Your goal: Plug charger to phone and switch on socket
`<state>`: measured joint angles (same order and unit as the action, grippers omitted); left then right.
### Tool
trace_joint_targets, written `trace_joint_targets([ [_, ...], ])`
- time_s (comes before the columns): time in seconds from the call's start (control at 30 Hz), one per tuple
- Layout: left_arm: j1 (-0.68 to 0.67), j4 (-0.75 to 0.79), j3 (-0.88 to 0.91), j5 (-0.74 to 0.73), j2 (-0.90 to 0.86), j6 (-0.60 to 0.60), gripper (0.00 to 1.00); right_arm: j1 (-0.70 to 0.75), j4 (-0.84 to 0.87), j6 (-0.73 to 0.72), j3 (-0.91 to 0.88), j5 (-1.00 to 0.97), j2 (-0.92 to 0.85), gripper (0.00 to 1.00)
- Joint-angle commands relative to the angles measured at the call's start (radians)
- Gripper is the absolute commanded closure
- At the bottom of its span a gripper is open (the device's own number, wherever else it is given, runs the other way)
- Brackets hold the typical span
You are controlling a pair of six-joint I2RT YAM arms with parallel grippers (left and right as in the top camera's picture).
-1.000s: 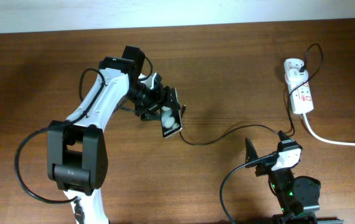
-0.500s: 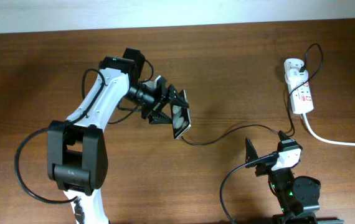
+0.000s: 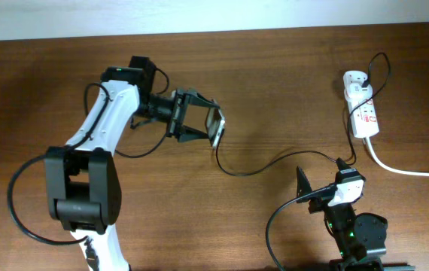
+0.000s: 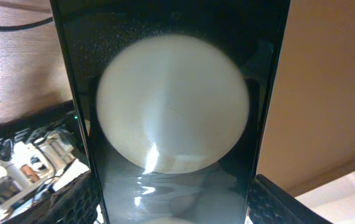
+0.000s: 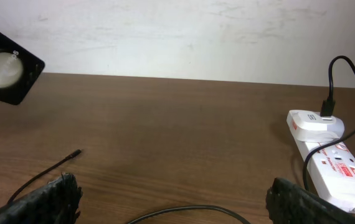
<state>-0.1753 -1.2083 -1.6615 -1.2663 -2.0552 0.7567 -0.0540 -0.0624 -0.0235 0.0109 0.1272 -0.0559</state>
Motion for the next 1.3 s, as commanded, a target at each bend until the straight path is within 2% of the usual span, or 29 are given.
trace_joint_targets([
  [0.0,0.076,-0.002,-0.023,-0.068,0.0,0.085,1.0,-0.005,-0.005,-0.002,-0.005,-0.008,0.006,0.01],
  [0.1,0.111,-0.002,-0.024,-0.123,0.0,0.133,1.0,-0.005,-0.005,-0.003,-0.005,-0.008,0.006,0.01],
  [0.3,0.119,-0.002,-0.023,-0.129,0.0,0.201,1.0,-0.005,-0.005,-0.002,-0.005,-0.008,0.006,0.01],
  [0.4,0.119,-0.002,-0.023,-0.129,0.0,0.286,1.0,-0.005,-0.005,-0.003,-0.005,-0.008,0.006,0.01],
  [0.63,0.127,-0.002,-0.023,-0.131,0.0,0.298,1.0,-0.005,-0.005,-0.003,-0.005,-0.008,0.006,0.01],
  [0.87,0.197,-0.001,-0.023,-0.168,0.0,0.297,1.0,-0.005,-0.005,-0.003,-0.005,-0.008,0.006,0.01],
  [1.27,0.198,-0.001,-0.023,-0.17,0.0,0.29,1.0,-0.005,-0.005,-0.003,-0.005,-0.008,0.006,0.01],
])
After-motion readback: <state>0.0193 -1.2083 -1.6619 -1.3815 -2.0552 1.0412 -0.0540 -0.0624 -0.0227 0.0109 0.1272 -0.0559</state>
